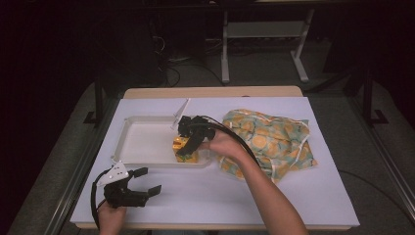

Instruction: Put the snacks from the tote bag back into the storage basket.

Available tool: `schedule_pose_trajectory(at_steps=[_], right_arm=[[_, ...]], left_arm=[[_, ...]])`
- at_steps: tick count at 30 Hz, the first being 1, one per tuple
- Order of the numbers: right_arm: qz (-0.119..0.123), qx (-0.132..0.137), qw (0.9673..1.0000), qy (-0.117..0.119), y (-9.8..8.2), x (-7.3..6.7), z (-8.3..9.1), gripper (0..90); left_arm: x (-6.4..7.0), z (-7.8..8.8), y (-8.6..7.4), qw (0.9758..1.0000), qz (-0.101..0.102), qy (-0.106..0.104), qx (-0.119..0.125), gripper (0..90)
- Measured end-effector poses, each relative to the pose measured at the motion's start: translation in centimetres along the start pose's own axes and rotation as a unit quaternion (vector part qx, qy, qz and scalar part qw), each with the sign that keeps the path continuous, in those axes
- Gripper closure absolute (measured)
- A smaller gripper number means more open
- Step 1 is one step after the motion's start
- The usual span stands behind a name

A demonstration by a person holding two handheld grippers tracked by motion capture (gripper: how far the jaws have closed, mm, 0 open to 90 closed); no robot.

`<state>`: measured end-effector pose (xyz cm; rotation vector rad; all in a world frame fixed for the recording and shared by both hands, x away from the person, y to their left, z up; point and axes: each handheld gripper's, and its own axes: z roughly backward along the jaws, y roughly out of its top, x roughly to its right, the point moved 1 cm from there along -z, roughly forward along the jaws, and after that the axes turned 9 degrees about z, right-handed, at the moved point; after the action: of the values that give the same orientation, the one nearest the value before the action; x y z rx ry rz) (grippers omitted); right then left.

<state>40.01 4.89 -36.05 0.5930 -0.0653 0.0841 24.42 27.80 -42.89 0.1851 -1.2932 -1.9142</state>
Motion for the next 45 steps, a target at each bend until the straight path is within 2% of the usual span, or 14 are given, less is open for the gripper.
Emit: schedule_pose_trajectory(at_steps=[5,10,13,17,22,30,37,45], right_arm=[[-0.002,0.000,1.0000,-0.004,0.1,-0.2,0.3,37.4],[-0.010,0.012,0.9998,-0.014,-0.2,-0.3,1.2,36.0],[-0.015,0.015,0.9995,-0.024,-0.5,-0.4,1.8,33.8],[-0.024,0.021,0.9991,-0.026,-0.9,-0.5,2.5,33.8],[-0.043,0.036,0.9978,-0.036,-1.9,-0.5,3.9,32.1],[-0.053,0.048,0.9957,-0.060,-3.2,-0.9,5.3,31.0],[-0.060,0.056,0.9943,-0.068,-4.4,-1.2,6.2,30.9],[-0.073,0.058,0.9930,-0.073,-5.6,-1.5,7.0,29.5]], left_arm=[[0.1,0.0,0.0,1.0000,0.000,0.000,0.000,13.4],[0.0,0.0,0.0,1.0000,-0.004,0.000,-0.003,13.4],[-0.2,0.1,0.1,1.0000,-0.003,0.002,-0.002,13.4],[-0.2,0.2,0.0,1.0000,0.003,0.005,0.000,13.4],[-0.2,0.1,0.0,1.0000,-0.003,0.003,-0.001,13.4],[-0.2,0.0,0.0,1.0000,-0.003,0.004,0.000,13.4],[-0.3,0.1,0.0,1.0000,-0.005,0.006,-0.004,13.4],[-0.1,0.0,-0.1,1.0000,0.003,0.005,-0.001,13.4]])
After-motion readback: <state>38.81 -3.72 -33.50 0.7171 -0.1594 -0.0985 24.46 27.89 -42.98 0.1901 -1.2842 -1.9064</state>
